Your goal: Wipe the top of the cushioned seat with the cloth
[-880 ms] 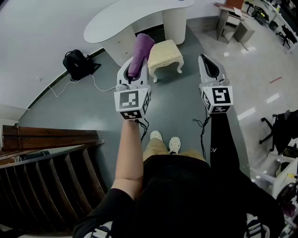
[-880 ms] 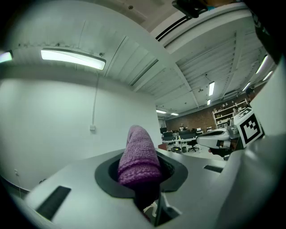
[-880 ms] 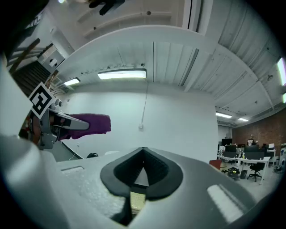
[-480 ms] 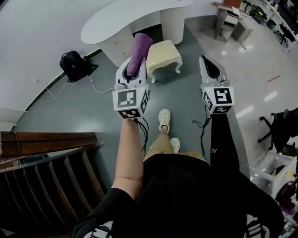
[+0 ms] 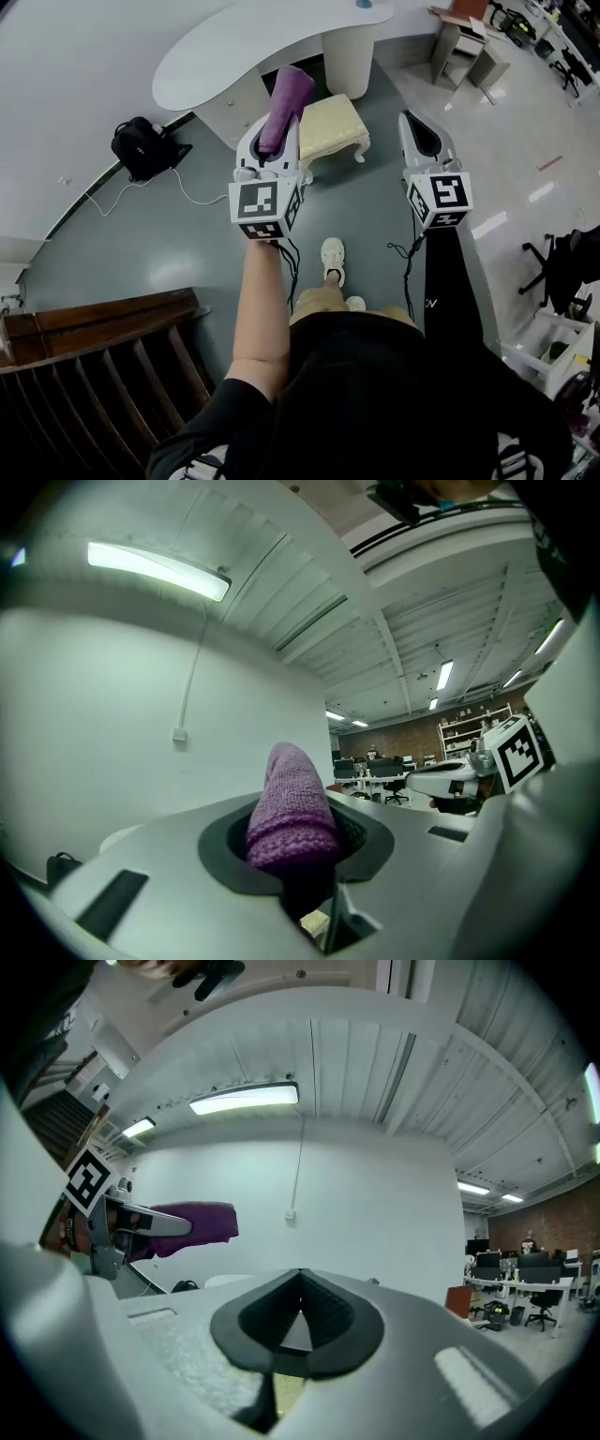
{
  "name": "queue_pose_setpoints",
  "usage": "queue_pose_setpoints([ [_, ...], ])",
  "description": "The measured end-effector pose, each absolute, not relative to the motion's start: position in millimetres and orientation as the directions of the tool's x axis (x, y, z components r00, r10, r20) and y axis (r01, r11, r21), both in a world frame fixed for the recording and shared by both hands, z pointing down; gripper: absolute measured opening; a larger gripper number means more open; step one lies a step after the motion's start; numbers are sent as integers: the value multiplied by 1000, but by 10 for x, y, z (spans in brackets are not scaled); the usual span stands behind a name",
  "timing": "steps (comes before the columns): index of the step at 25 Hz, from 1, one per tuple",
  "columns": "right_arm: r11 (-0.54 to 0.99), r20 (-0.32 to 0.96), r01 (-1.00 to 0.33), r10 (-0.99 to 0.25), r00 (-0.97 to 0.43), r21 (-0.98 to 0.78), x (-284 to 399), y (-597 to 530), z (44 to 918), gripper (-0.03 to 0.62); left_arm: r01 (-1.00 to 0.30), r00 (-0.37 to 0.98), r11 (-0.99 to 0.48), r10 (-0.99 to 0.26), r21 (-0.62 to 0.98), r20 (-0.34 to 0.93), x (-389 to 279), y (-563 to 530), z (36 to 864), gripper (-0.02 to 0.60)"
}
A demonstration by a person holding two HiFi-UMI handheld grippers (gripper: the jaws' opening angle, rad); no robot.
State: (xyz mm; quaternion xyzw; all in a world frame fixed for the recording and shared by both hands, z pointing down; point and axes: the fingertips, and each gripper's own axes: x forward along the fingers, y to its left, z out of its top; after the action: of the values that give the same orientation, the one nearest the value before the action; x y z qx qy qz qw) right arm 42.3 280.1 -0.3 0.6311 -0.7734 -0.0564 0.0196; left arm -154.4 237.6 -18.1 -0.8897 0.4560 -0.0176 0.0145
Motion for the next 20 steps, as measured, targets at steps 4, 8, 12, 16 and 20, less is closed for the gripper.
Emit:
queue_pose_setpoints([
  [4,181,-30,-976,-982,-186,122,451,2271,-6,0,-785,618,-618,-786,-47,18,-1452,1882,-162,89],
  [8,157,-49,-980,-985,-164,122,461,1894,-33,0,-772,634,-634,-773,-38,22,-1426,1473,-108,91],
  [12,127,-62,-985,-989,-135,119,523,1660,-19,0,-768,640,-640,-768,-30,22,-1408,1192,-63,91],
  [16,110,-65,-988,-991,-118,110,592,1413,19,0,-764,645,-645,-764,-20,35,-1356,916,23,92],
  [20,103,-65,-991,-992,-109,89,698,1220,87,0,-757,652,-653,-757,-21,51,-1246,740,119,94],
])
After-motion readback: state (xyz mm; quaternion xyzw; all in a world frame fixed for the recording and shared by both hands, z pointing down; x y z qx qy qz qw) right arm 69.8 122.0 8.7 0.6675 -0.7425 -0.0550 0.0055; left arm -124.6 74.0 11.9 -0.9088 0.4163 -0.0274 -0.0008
